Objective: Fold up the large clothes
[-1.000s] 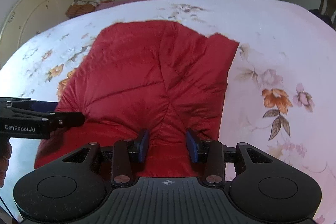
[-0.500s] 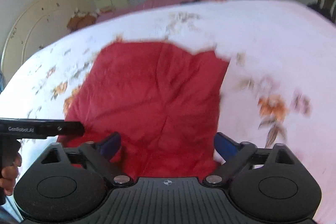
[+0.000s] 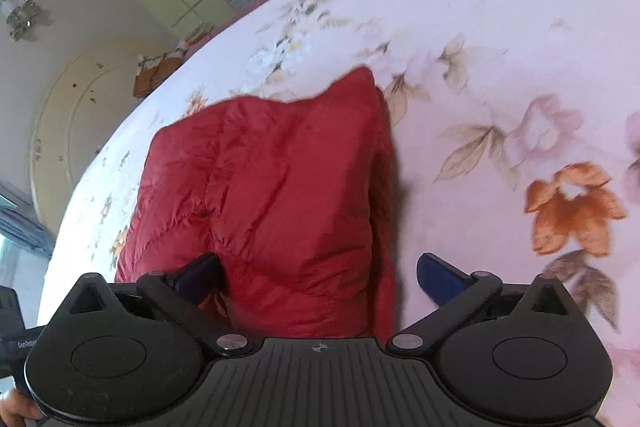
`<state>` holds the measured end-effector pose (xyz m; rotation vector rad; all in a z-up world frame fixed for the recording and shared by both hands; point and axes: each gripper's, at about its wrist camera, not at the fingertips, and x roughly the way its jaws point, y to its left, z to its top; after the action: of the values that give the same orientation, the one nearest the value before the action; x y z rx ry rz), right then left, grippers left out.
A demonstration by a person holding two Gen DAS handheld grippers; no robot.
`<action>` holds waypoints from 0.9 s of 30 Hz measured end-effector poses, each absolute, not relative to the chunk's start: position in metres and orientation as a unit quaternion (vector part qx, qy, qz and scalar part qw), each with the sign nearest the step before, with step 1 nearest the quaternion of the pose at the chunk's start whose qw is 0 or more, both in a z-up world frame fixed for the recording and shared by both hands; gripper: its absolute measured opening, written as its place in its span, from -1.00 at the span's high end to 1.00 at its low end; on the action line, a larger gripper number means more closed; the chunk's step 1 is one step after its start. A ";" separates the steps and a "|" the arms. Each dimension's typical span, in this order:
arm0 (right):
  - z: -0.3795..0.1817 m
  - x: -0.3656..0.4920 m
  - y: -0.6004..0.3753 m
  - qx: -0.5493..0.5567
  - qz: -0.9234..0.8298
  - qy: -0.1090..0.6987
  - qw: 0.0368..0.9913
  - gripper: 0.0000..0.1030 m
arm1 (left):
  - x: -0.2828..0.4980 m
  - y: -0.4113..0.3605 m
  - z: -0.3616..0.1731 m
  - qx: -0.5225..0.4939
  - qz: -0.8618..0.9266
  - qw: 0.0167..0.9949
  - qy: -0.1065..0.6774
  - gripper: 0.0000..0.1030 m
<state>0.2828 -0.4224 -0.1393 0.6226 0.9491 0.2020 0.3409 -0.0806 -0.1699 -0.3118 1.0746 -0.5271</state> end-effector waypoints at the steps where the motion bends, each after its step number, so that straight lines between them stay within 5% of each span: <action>1: -0.140 0.285 -0.422 0.293 0.101 0.449 0.838 -1.00 | 0.341 -0.082 -0.170 -0.145 -0.248 0.815 0.503 -0.74; 5: -0.144 0.292 -0.416 0.298 0.131 0.455 0.829 -0.94 | 0.340 -0.084 -0.168 -0.145 -0.246 0.817 0.500 -0.67; 13: -0.146 0.291 -0.410 0.350 0.164 0.463 0.798 0.19 | 0.335 -0.082 -0.154 -0.143 -0.240 0.830 0.483 -0.30; 27: -0.089 0.317 -0.325 0.353 0.218 0.407 0.814 0.33 | 0.342 -0.005 -0.096 -0.113 -0.207 0.875 0.424 -0.19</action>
<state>0.3166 -0.3248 -0.0893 0.7528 0.8686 0.4660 0.3417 -0.0055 -0.0964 -0.2349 0.8845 -0.4324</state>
